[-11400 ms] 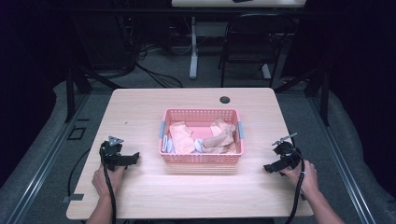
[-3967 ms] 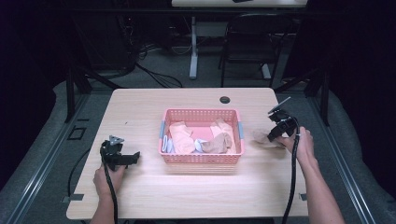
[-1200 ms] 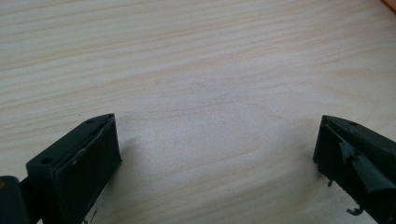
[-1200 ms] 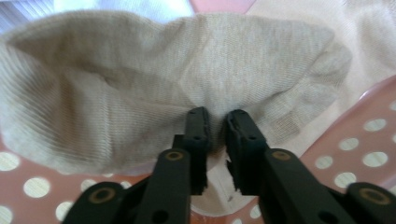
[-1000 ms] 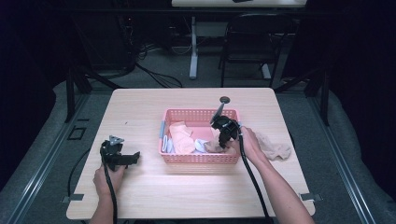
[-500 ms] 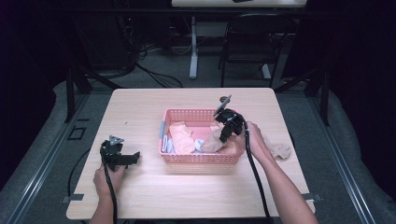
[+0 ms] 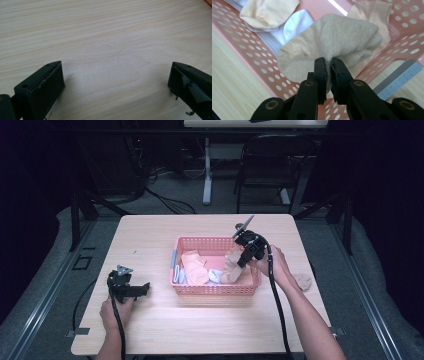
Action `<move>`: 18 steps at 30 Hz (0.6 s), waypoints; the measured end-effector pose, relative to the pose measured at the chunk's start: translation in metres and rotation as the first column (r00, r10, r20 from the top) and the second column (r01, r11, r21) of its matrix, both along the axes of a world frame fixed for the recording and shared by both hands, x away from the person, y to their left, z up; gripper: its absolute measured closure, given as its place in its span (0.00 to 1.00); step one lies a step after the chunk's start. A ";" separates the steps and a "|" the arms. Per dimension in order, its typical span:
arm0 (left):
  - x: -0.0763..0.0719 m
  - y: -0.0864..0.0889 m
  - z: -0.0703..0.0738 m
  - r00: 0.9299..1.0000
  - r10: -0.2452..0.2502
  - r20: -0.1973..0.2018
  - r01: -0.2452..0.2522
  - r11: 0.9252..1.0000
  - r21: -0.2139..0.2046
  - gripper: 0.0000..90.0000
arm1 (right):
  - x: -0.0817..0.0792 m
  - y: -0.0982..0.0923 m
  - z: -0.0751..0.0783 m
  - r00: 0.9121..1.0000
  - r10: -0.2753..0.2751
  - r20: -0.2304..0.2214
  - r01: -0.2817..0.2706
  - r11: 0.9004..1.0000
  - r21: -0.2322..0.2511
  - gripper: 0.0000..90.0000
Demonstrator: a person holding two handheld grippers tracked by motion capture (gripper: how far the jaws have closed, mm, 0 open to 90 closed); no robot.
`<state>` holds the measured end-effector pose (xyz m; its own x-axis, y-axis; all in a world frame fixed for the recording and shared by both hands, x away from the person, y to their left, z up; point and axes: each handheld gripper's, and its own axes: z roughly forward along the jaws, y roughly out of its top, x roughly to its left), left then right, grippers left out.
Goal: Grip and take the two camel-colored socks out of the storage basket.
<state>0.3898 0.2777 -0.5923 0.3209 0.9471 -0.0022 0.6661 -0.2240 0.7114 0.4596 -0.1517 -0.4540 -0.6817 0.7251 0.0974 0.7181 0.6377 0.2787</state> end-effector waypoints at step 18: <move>0.000 0.000 0.000 1.000 0.000 0.000 0.000 1.000 0.000 0.00 | -0.005 0.001 0.035 0.999 0.020 0.049 -0.021 1.000 0.004 0.92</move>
<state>0.3898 0.2776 -0.5923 0.3207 0.9472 -0.0021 0.6660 -0.2239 0.7115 0.4546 -0.1507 -0.4192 -0.7004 0.7106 0.0668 0.6904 0.6508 0.3158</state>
